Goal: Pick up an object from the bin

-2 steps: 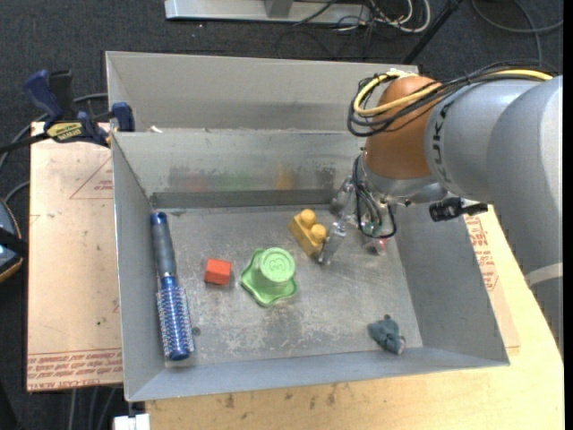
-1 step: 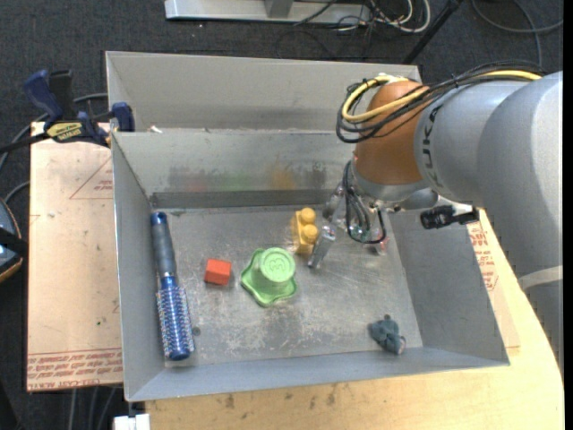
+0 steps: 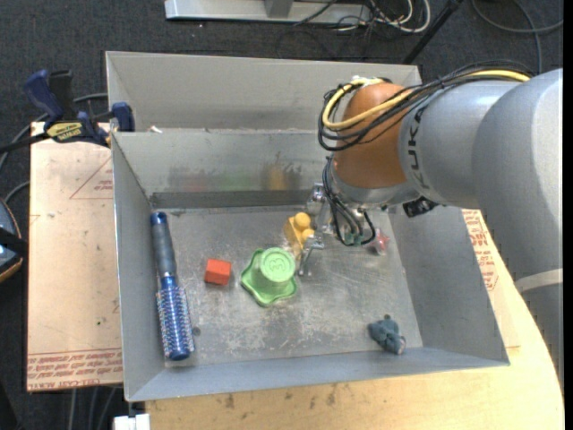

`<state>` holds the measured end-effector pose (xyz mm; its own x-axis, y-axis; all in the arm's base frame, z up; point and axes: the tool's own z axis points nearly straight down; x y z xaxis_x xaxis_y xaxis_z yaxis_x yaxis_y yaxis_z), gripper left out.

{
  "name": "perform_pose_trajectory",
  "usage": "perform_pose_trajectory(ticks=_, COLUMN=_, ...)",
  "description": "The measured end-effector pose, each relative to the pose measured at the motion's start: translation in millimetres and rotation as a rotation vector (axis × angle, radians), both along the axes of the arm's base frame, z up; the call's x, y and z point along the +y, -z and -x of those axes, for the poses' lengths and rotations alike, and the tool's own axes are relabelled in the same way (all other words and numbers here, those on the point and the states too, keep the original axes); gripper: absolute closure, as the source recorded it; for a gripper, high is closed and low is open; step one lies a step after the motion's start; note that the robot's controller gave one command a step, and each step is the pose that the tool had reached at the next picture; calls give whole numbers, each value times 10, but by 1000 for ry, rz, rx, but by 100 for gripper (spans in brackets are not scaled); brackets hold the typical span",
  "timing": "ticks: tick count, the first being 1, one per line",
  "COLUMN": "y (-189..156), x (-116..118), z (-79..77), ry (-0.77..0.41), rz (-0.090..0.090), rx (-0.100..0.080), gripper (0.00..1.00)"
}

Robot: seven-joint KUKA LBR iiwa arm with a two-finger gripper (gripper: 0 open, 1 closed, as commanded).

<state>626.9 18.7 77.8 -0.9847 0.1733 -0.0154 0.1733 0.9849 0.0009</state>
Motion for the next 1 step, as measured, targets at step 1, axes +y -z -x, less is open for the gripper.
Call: perform_pose_trajectory(ticks=1, y=-13, x=17, z=3, ry=-1, rz=-4, rx=5, gripper=100)
